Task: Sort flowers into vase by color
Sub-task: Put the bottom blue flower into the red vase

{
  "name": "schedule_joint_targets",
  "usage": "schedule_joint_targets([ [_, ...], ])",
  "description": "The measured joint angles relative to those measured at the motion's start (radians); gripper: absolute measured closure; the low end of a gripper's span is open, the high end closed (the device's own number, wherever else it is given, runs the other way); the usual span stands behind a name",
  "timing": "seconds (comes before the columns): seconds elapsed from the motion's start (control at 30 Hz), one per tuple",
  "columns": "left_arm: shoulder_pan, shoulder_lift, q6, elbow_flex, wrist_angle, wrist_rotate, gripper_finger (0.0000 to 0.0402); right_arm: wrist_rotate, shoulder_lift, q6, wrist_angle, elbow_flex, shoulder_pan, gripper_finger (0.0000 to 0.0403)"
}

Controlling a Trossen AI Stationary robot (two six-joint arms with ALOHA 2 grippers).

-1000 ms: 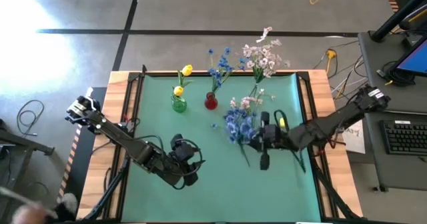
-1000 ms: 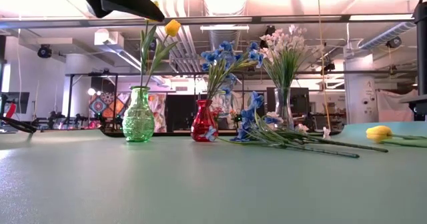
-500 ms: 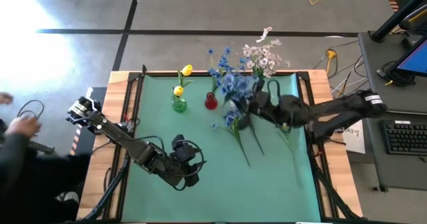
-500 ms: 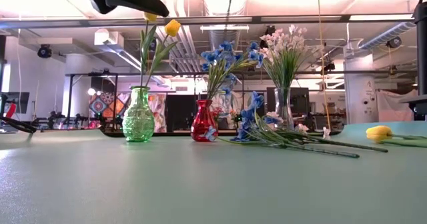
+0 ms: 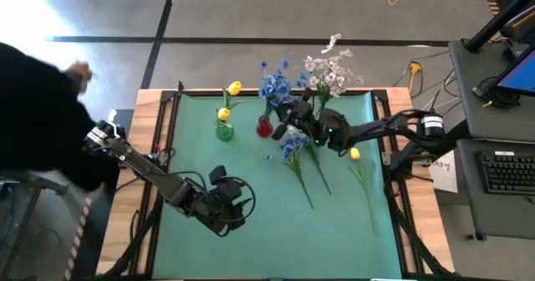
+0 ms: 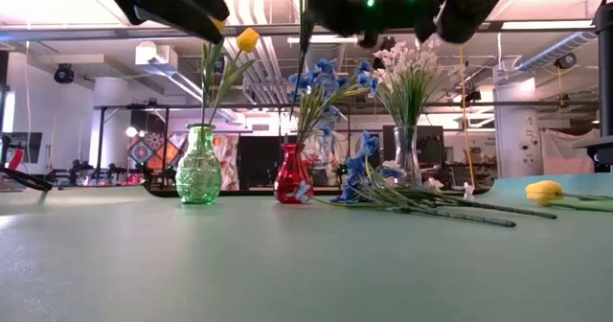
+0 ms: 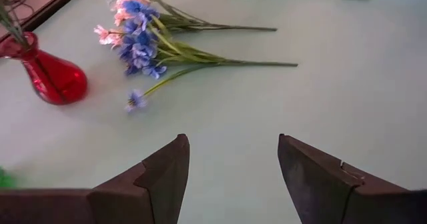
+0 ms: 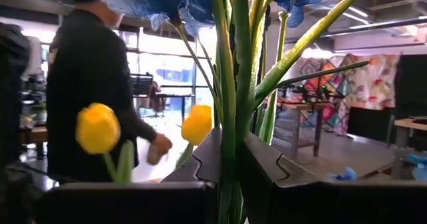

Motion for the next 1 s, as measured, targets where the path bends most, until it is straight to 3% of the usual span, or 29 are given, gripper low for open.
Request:
schedule_joint_targets([
  [0.33,0.001,-0.006,-0.009,0.0,-0.102,-0.004,0.0188,0.003,0.079,0.007,0.025,0.0,-0.042,0.0374],
  [1.0,0.002,-0.007,-0.013,0.0,-0.108,-0.053,0.0188,0.011,0.109,0.053,-0.02,0.001,-0.053,0.0359],
])
